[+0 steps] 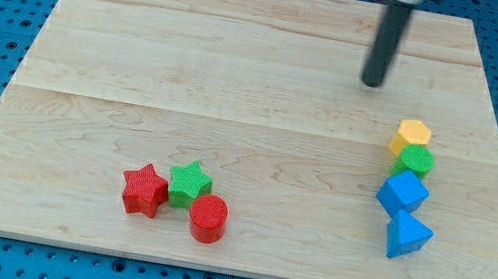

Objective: Push the blue cube into the yellow hexagon

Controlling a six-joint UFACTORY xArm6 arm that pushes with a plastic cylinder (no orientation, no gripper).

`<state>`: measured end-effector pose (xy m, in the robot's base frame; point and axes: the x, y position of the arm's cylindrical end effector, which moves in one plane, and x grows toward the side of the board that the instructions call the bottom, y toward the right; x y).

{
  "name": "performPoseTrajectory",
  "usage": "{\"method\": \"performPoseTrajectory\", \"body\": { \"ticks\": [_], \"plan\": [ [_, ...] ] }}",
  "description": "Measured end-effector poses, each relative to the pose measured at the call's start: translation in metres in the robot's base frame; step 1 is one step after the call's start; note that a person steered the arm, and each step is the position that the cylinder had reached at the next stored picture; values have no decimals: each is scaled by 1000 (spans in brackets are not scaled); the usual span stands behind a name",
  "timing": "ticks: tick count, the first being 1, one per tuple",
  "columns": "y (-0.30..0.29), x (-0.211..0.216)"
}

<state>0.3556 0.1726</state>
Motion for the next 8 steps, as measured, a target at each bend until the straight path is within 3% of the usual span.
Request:
{"method": "performPoseTrajectory", "body": {
  "ticks": [1,3,4,5,7,8],
  "plan": [
    [69,48],
    [43,227],
    [-27,253],
    [-49,232],
    [-31,176],
    [-50,236]
  ]
}}
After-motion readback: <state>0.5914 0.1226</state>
